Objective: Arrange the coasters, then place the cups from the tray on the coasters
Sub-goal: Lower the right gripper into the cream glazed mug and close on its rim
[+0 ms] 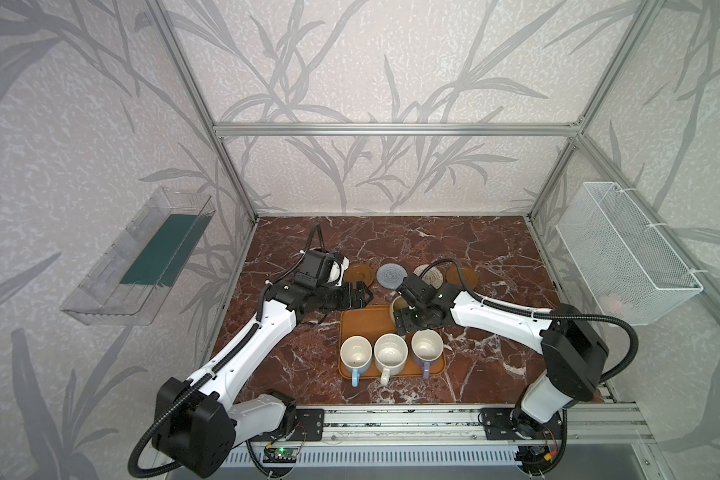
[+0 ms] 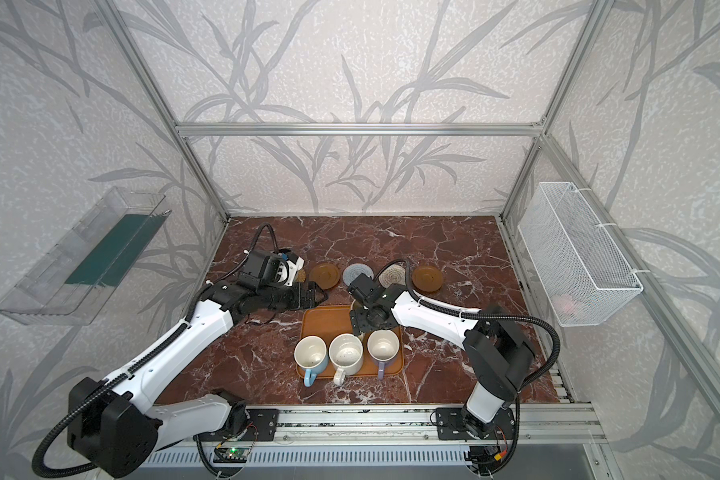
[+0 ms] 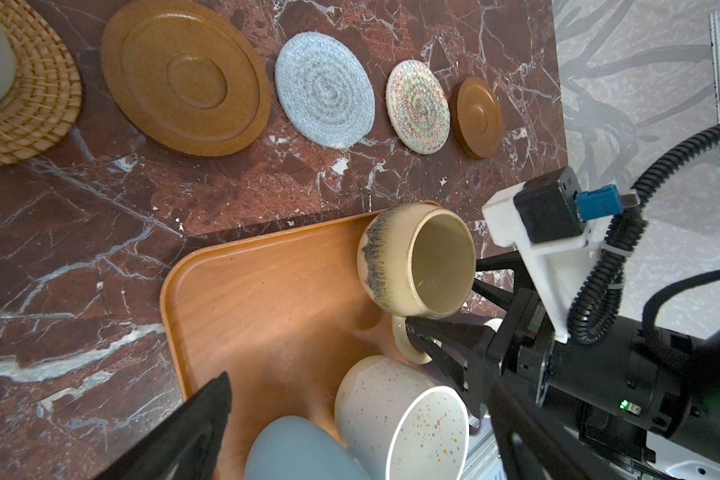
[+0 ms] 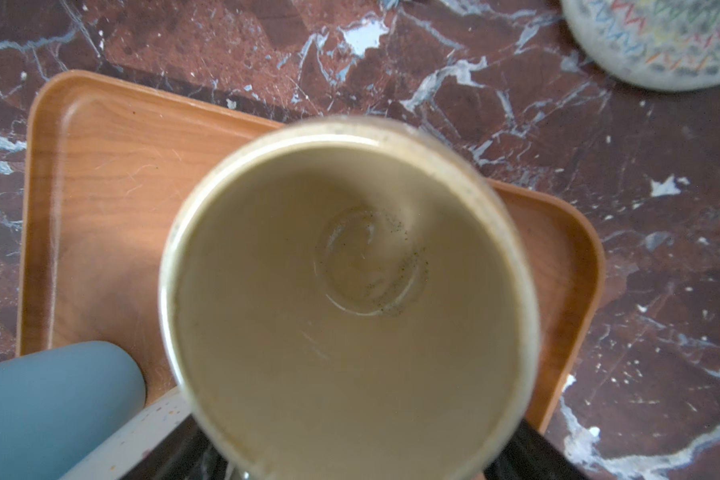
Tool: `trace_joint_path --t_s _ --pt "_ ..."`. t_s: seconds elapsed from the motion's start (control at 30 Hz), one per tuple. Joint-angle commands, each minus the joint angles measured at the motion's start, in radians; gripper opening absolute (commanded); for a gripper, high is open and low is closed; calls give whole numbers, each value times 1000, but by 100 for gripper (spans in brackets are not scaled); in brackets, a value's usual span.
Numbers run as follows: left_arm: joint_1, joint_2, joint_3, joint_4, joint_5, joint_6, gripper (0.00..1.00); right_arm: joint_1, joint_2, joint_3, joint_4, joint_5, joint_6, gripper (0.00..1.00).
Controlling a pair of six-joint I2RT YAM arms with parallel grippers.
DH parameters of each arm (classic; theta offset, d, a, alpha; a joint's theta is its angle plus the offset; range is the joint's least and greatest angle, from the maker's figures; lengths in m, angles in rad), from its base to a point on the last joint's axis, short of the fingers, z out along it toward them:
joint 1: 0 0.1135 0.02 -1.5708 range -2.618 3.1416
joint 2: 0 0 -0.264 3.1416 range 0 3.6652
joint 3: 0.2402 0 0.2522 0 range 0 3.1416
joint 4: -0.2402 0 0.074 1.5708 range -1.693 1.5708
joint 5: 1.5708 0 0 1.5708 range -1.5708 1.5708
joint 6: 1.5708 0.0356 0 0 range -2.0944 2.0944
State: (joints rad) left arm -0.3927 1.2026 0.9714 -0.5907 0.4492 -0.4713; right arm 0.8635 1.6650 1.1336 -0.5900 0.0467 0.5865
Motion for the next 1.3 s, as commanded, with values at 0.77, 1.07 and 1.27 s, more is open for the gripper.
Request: trace_joint_path --t_s 0.77,1.07,1.27 --pt "-1 40 18 48 60 -62 98 16 20 14 30 4 -42 59" --pt "-1 44 18 49 58 -68 98 15 24 12 39 4 -43 48" --pt "-2 42 15 49 57 -67 98 17 21 11 53 4 -47 40"
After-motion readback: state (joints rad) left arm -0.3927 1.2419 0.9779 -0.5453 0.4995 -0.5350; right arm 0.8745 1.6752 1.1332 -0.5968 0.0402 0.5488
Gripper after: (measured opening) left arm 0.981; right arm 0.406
